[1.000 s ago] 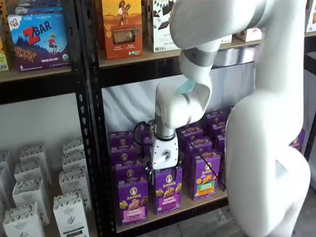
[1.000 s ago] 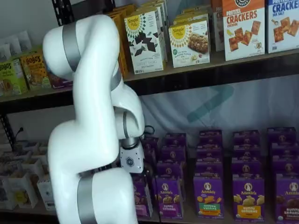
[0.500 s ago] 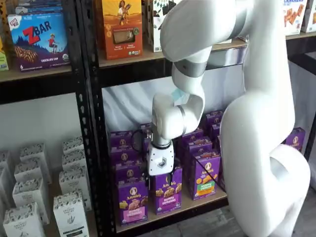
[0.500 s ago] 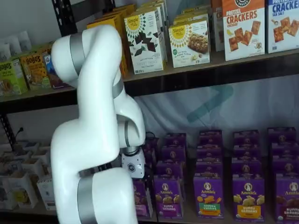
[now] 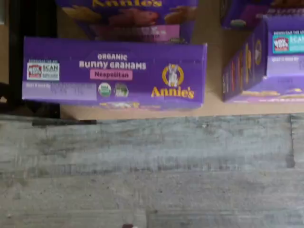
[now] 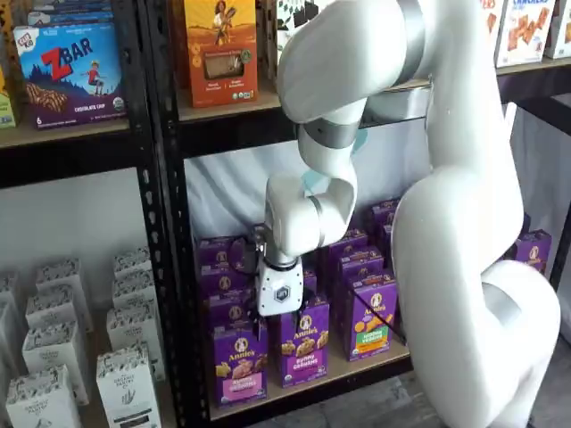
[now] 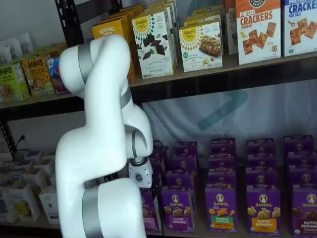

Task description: Pick up the purple box with a pink patch in the middle, on the bottom shelf, the first box from the left

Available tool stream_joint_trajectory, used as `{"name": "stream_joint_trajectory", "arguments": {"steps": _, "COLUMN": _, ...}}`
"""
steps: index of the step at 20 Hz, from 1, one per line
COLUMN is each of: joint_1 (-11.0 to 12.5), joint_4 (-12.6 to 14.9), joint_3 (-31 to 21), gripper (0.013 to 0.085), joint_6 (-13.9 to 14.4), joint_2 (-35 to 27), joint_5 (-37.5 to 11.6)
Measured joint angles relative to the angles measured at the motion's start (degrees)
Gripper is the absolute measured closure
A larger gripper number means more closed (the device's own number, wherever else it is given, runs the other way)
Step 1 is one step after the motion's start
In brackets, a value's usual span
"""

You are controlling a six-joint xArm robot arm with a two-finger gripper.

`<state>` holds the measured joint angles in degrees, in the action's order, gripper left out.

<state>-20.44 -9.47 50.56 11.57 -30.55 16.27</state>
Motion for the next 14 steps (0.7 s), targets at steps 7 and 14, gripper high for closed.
{"name": "stream_joint_trajectory", "arguments": {"steps": 7, "joint_1": 0.26, "joint_4": 0.78, "joint_3": 5.21, "gripper": 0.0130, "joint_6": 0.49, "joint_2": -3.56, "joint_5": 0.26}}
{"name": "stream_joint_trajectory", "arguments": {"steps": 14, "joint_1": 0.53, "joint_4": 1.66, "joint_3": 10.16, "gripper": 0.0130, "joint_6": 1.07, "joint_2": -7.33, "joint_5": 0.76}}
